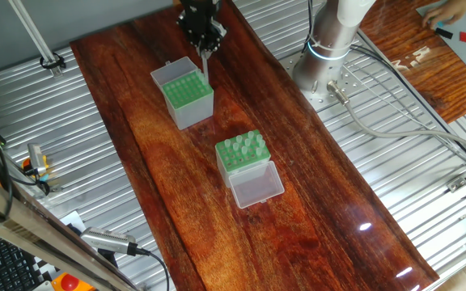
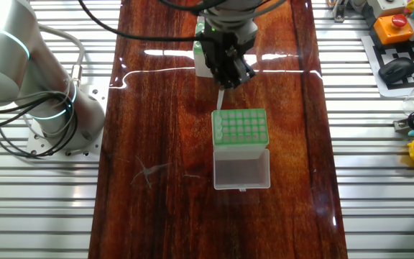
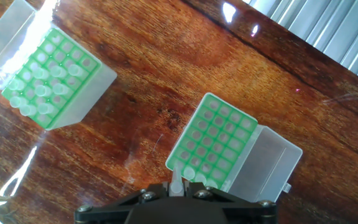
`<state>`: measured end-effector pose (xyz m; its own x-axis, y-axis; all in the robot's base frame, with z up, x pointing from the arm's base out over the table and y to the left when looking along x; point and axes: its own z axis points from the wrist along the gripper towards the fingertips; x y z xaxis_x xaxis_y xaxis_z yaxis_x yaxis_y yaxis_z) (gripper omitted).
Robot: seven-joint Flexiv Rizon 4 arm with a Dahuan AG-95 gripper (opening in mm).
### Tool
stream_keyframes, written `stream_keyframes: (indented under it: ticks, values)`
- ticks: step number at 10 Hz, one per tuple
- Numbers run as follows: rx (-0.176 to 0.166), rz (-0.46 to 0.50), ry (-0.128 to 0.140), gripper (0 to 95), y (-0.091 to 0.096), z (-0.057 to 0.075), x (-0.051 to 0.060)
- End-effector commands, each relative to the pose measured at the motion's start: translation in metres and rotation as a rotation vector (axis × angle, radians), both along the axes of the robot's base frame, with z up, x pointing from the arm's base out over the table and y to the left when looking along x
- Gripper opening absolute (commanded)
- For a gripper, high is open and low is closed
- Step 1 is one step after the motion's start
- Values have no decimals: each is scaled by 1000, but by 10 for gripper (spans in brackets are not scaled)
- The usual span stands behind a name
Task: Transfer all large pipette tips from one holder to another
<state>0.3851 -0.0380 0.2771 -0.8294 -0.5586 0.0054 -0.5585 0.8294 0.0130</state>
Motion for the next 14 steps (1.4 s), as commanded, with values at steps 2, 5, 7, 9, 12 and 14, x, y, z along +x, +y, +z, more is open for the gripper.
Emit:
stream_keyframes:
  ticks: [2, 5, 7, 9, 12, 14]
  values:
    - [1, 12, -2, 0, -3, -9, 3]
    - [5, 26, -7, 0, -7, -24, 8]
    - [3, 28, -7, 0, -7, -33, 10]
    - [6, 49, -10, 570, -3, -53, 12]
    - [13, 70, -13, 570, -2, -54, 12]
    - [28, 51, -18, 570, 3, -52, 13]
